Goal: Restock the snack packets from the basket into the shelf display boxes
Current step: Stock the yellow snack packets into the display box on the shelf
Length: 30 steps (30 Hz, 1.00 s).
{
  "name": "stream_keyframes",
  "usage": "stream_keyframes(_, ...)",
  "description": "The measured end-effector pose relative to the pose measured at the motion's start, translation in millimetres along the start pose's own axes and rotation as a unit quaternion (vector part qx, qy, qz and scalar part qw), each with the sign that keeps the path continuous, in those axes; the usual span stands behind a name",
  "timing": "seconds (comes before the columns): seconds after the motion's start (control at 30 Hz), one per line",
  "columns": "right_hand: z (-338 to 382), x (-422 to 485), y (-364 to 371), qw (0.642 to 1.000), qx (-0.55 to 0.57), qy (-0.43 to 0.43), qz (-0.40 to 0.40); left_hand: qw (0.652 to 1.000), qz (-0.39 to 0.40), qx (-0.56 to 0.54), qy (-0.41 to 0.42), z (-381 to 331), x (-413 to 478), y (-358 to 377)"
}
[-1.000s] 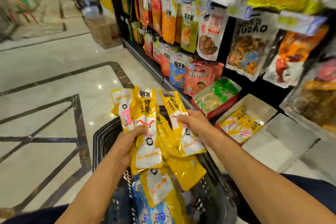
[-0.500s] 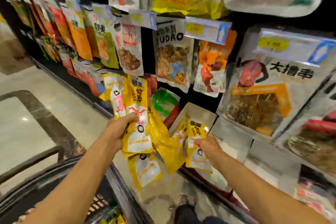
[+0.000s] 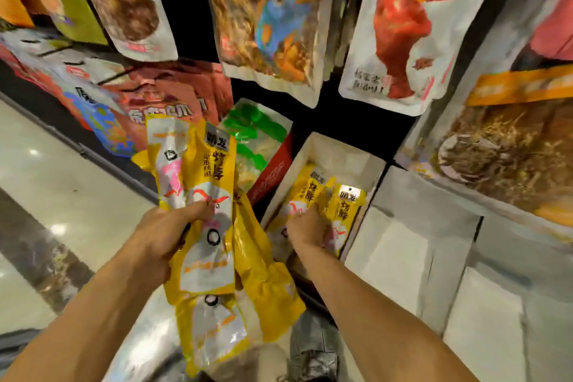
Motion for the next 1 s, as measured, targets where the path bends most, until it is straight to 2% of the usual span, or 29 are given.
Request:
stream_keyframes(0.1, -24, 2, 5, 1.0, 0.005, -0.016, 0.021, 1.0, 0.009, 0.003, -0.012, 8, 3, 10)
stream_keyframes(0.2, -33, -2, 1, 0.998, -0.04, -0.035, 0.026, 1.0, 0.006, 0.007, -0.03, 18, 6, 10)
stream_keyframes(0.3, -16, -5, -5, 0.996, -0.083, -0.021, 0.027, 0.999, 0.003, -0.007, -0.04, 19, 6, 9)
stream_keyframes(0.37, -1, -15, -13, 0.993, -0.104, -0.055, 0.015, 0.999, 0.005, -0.024, -0.039, 18, 3, 8)
stream_keyframes(0.4, 5, -21, -18, 0.994, -0.078, -0.077, 0.024, 0.999, 0.008, -0.029, -0.041, 18, 1, 9)
stream_keyframes(0.47, 18, -45, -36, 0.986, 0.094, -0.067, 0.119, 0.998, 0.02, -0.028, -0.044, 17, -3, 14)
stream_keyframes(0.53, 31, -75, -54, 0.933, 0.249, -0.028, 0.26, 0.998, 0.031, -0.024, -0.04, 14, -6, 19)
stream_keyframes(0.6, 35, -92, -61, 0.883, 0.284, -0.062, 0.368, 0.999, 0.032, -0.024, -0.032, 12, -10, 21)
stream_keyframes(0.63, 33, -95, -60, 0.877, 0.277, -0.088, 0.382, 0.999, 0.033, -0.025, -0.031, 12, -12, 20)
stream_keyframes(0.73, 23, -95, -59, 0.892, 0.288, -0.112, 0.331, 0.998, 0.037, -0.031, -0.039, 17, -16, 21)
stream_keyframes(0.87, 7, -84, -68, 0.923, 0.32, -0.043, 0.206, 0.998, 0.005, -0.042, -0.049, 20, -20, 14)
stream_keyframes(1.0, -3, -70, -73, 0.934, 0.301, -0.008, 0.194, 0.998, -0.037, -0.026, -0.044, 16, -22, 5)
Point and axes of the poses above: each hand's wrist, its own x-axis towards the middle knuckle, its own y-axis out of the palm, z = x × y, the point moved 1 cm from there along x, towards the middle knuckle, and after that the axes turned 7 degrees about -y, right-handed, at the moved point
